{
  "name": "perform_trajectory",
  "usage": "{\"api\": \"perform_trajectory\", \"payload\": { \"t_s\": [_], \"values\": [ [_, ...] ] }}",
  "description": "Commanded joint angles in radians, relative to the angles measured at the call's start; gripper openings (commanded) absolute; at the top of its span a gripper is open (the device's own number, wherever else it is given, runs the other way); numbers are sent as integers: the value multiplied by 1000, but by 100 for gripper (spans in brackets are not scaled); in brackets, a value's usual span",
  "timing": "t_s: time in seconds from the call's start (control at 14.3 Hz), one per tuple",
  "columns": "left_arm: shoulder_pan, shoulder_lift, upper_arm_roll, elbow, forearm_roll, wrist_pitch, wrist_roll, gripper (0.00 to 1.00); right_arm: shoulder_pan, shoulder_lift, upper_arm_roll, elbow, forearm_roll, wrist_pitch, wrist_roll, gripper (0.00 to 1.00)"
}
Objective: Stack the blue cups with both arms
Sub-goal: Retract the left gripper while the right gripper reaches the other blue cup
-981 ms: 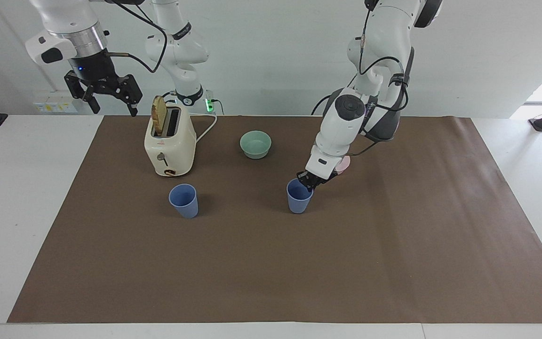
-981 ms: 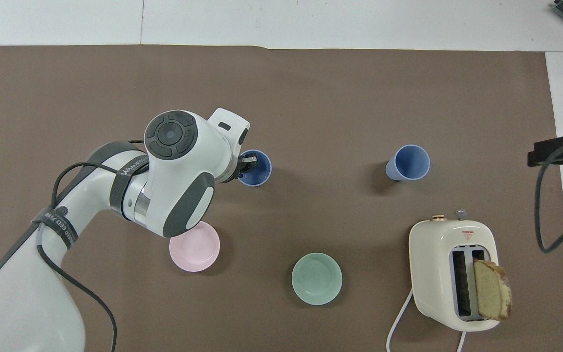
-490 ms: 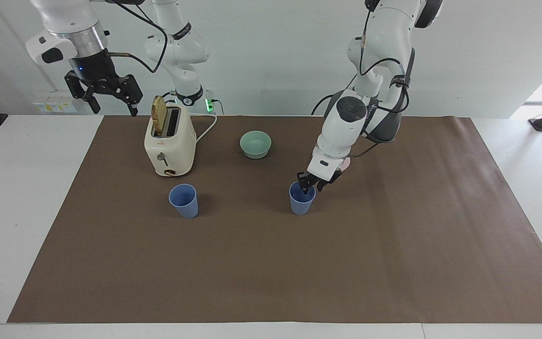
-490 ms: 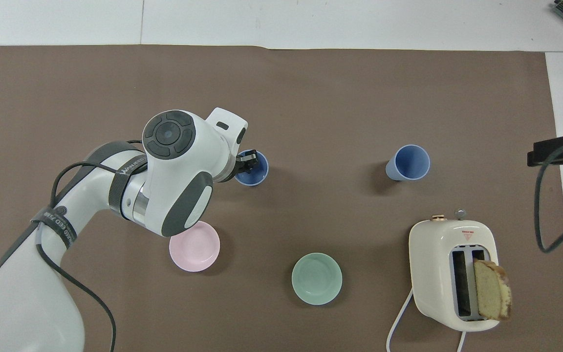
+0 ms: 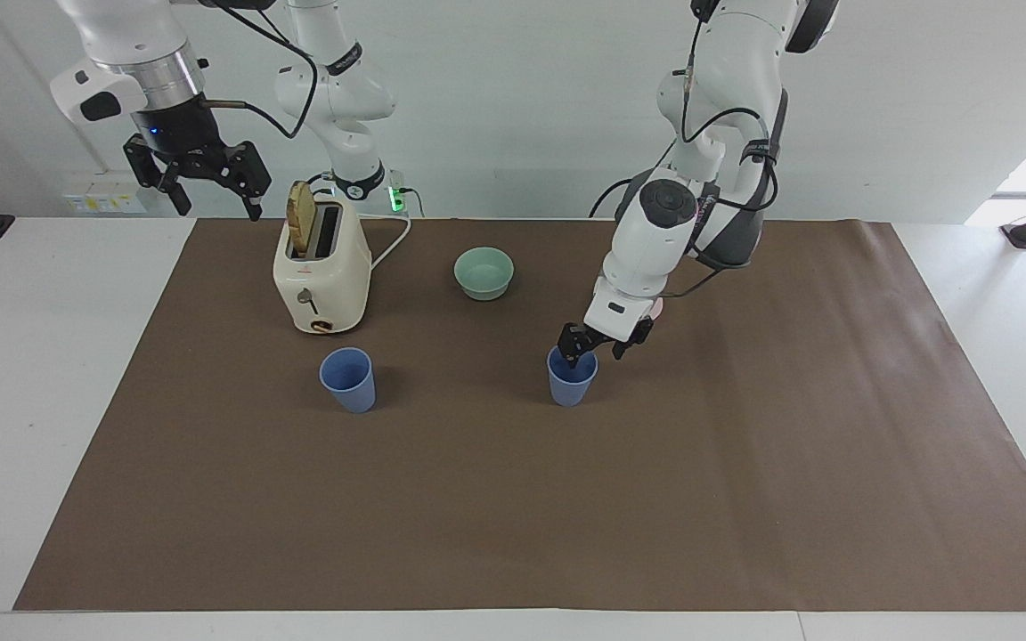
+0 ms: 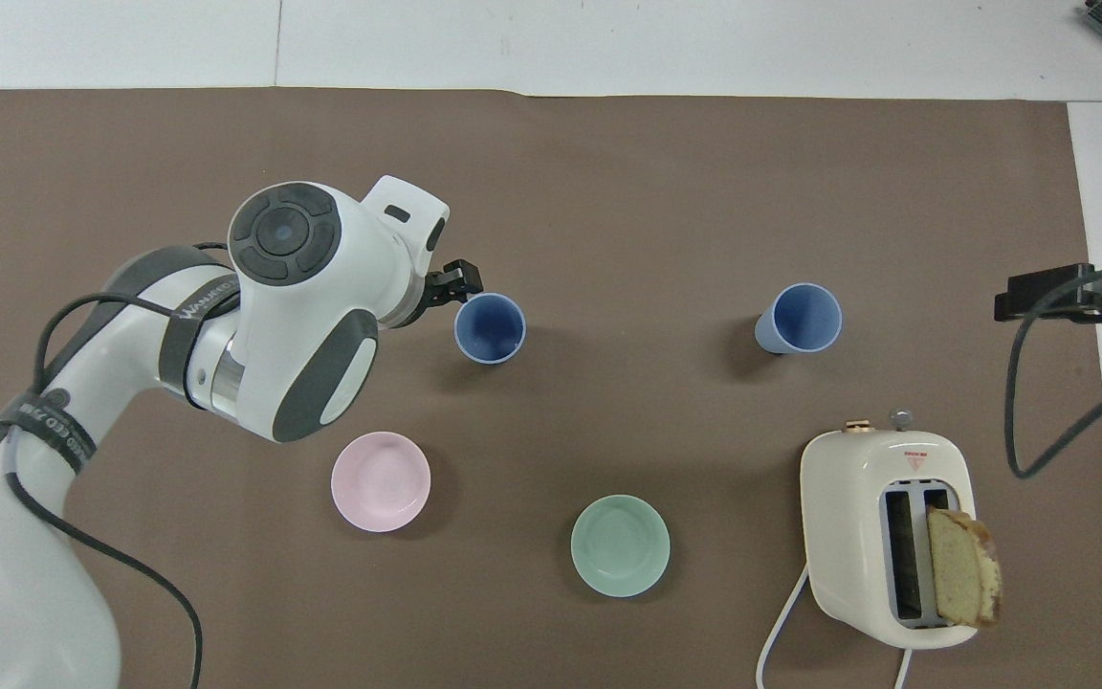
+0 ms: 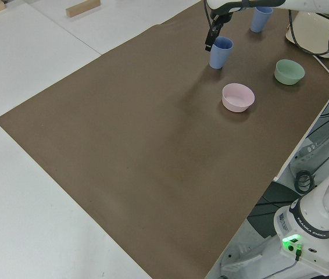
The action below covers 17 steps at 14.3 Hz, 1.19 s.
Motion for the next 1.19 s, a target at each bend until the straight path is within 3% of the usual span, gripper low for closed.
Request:
{"api": "perform_trajectory", "payload": {
  "t_s": [0.0, 0.28, 0.77, 1.12],
  "values": [
    [74, -74, -1, -2, 29, -90, 140, 100, -14, -17, 3, -80, 28, 79, -22, 100],
    [179, -155, -1, -3, 22, -228, 359, 100, -4, 20, 4, -173, 29, 223, -22, 100],
    [286, -250, 5, 55, 18, -458, 604, 100, 26, 235, 15, -173, 28, 485, -14, 100],
    [338, -260, 13, 176, -57, -598, 609, 100, 46, 282, 17, -208, 28, 494, -30, 100]
  ]
}}
